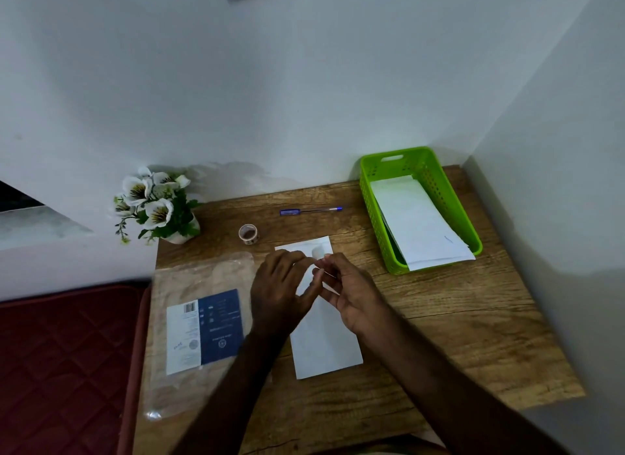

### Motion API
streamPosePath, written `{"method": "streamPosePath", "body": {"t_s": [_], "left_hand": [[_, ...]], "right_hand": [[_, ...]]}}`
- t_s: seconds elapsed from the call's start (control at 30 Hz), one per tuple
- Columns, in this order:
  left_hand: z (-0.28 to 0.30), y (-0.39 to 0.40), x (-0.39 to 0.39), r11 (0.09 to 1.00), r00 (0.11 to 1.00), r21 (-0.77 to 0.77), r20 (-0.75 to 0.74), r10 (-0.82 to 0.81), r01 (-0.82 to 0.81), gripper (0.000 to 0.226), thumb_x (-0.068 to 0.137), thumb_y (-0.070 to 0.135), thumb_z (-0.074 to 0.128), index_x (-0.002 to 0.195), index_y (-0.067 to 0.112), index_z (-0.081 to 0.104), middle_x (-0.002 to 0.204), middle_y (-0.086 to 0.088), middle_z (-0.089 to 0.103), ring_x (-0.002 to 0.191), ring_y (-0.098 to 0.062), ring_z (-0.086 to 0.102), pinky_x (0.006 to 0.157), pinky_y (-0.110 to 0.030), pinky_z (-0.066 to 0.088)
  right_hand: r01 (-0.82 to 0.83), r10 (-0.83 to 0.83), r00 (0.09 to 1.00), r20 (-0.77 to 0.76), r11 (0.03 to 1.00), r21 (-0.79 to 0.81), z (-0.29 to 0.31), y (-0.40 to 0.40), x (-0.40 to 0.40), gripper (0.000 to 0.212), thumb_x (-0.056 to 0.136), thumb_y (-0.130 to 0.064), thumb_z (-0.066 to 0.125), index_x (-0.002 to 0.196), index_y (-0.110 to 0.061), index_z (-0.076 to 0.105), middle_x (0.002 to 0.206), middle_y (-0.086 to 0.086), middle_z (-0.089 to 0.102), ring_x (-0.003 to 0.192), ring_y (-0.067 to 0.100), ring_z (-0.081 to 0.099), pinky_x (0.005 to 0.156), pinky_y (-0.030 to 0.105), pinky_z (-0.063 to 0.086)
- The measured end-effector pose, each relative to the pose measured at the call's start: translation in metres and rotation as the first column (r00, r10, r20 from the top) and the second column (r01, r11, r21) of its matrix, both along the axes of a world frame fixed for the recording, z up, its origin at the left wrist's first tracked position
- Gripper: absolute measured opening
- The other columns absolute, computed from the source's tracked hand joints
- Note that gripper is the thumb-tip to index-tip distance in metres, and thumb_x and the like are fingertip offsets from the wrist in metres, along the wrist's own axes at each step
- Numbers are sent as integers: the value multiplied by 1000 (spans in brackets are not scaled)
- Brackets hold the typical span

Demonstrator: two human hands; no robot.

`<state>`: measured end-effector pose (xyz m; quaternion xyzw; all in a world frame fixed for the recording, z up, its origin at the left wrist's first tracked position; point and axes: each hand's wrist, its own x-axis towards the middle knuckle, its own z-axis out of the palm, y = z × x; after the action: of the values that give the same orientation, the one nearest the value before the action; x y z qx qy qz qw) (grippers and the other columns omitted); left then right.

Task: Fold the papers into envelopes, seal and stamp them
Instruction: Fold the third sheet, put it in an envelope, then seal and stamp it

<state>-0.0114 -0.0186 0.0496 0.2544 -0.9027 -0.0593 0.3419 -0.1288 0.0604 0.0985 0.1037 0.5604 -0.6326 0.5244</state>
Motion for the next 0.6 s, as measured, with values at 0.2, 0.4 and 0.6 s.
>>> {"method": "streamPosePath", "body": {"t_s": [0.2, 0.4, 0.6], "left_hand": [[-2, 0, -7, 999, 999, -24, 19, 32, -32, 24, 88, 25, 80, 103, 7, 76, 103, -10, 76, 99, -25, 68, 85, -33, 54], [-6, 3, -8, 999, 998, 27, -31, 46, -45, 19, 87, 21, 81, 100, 7, 77, 99, -9, 76, 96, -22, 69, 83, -26, 50], [11, 8, -17, 578, 934, 780, 22, 358, -240, 32, 96, 49, 61, 115, 25, 73, 122, 5, 72, 103, -11, 67, 88, -28, 57]], "right_hand": [[12, -12, 1000, -12, 1000, -1, -1, 1, 4, 13, 97, -20, 66, 95, -8, 72, 97, 9, 77, 104, 22, 72, 87, 41, 61], [5, -5, 1000, -24, 1000, -5, -2, 0, 6, 15, 96, -19, 66, 97, -6, 73, 100, 9, 77, 104, 23, 72, 79, 40, 62], [33, -10, 975, -221, 994, 104, -2, 4, 6, 19, 95, -29, 70, 105, -13, 71, 104, 4, 75, 99, 20, 72, 72, 37, 65]]}}
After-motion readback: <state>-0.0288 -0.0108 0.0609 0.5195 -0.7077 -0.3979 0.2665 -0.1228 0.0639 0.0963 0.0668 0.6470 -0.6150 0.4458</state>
